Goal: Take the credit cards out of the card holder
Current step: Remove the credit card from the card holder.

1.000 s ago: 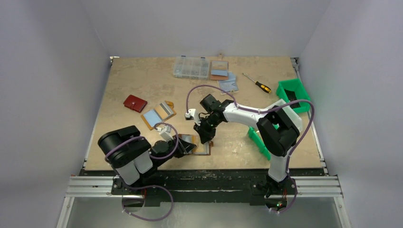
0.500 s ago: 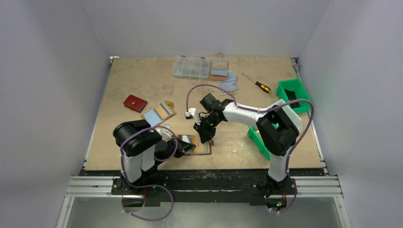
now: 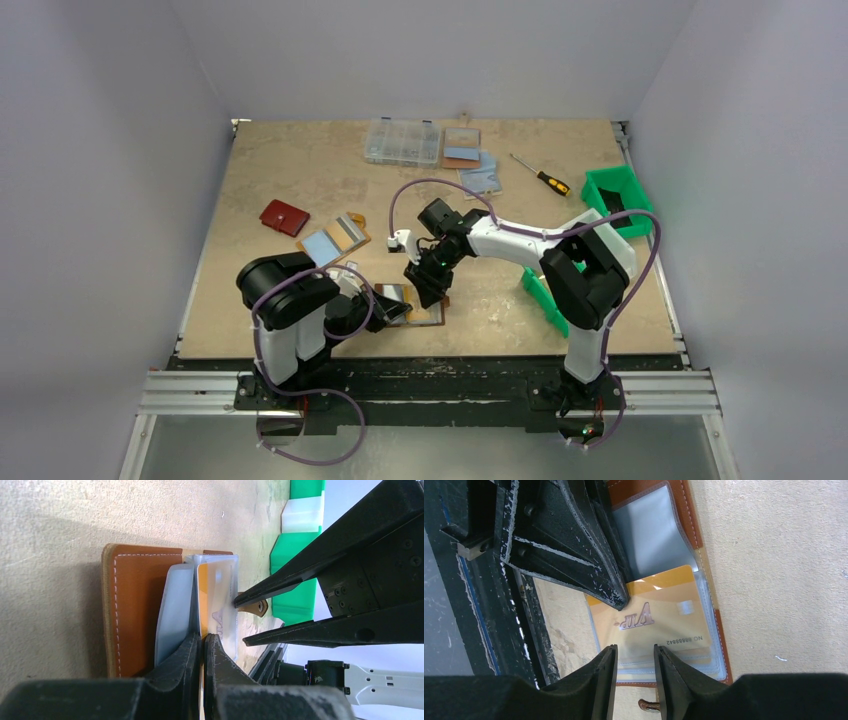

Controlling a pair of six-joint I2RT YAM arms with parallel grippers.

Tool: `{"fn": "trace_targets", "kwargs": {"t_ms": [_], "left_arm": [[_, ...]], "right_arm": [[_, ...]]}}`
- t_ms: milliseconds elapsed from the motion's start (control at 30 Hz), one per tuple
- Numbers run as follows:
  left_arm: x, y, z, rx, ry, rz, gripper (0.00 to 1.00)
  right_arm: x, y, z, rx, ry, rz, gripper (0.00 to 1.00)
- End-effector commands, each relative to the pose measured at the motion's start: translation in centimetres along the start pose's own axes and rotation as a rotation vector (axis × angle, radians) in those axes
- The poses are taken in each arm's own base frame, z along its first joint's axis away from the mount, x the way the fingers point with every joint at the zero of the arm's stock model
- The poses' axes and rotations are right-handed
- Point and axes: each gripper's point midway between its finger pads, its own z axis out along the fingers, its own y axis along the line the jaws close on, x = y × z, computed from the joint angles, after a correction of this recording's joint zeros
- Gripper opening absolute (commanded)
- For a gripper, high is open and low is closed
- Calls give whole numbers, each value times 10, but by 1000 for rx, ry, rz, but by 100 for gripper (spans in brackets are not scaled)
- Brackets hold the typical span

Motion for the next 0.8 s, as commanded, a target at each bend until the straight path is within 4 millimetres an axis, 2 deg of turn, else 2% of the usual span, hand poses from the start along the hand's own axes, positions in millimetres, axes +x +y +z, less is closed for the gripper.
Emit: {"fn": "trace_targets", "kwargs": {"t_ms": [0,433,700,767], "left_arm": [[-2,-9,-33,75,-25,79,0],[1,-3,-42,47,0,96,0],[5,21,-39,-81,33,145,0],[2,20,-38,-91,29,164,0]], "right_arm": [[15,-30,26,104,55,-52,42],[16,-24,22,64,55,-71,49],[15,-23,21,61,54,-81,52],[16,-24,21,62,56,-81,53]]}}
